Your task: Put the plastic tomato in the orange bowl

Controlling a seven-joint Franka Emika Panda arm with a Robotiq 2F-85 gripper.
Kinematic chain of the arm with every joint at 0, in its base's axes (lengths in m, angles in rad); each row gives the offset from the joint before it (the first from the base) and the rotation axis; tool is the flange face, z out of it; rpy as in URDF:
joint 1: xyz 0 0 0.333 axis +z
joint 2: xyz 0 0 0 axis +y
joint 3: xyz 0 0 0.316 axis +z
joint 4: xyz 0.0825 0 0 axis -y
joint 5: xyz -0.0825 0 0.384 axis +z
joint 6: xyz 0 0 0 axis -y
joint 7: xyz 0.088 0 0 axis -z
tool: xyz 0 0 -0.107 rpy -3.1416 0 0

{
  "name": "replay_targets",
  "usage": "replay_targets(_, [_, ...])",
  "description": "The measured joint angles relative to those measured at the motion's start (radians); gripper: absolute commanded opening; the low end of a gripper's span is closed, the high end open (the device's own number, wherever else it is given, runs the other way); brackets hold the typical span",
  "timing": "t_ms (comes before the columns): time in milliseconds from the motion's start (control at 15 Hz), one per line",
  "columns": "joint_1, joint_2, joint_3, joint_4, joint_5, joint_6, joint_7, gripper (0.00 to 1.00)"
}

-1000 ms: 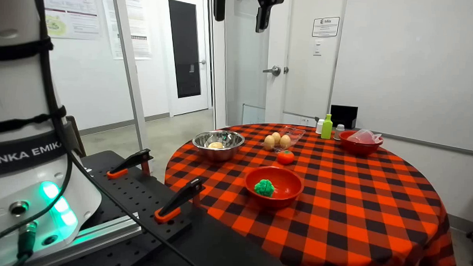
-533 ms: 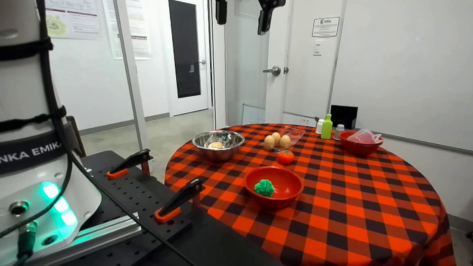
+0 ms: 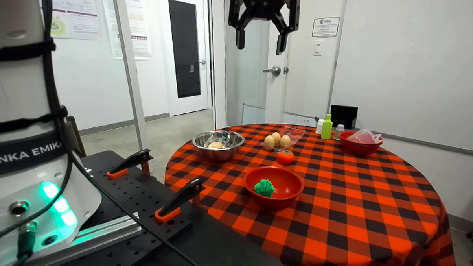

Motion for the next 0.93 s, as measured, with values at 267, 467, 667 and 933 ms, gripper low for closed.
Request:
replay_targets(267, [0.085,0.239,-0.003,0.117,0.009,0.067,-0.009,1.00])
replay_targets(467, [0.076,0.421,0.039,0.228,0.081,0.088,-0.079,1.00])
replay_targets(667, [0.004,0.584,0.132,0.342,0.124,0.120,-0.113,1.00])
replay_targets(933, [-0.099,0.774,0.250,0.486,0.131,0.166,-0.113,1.00])
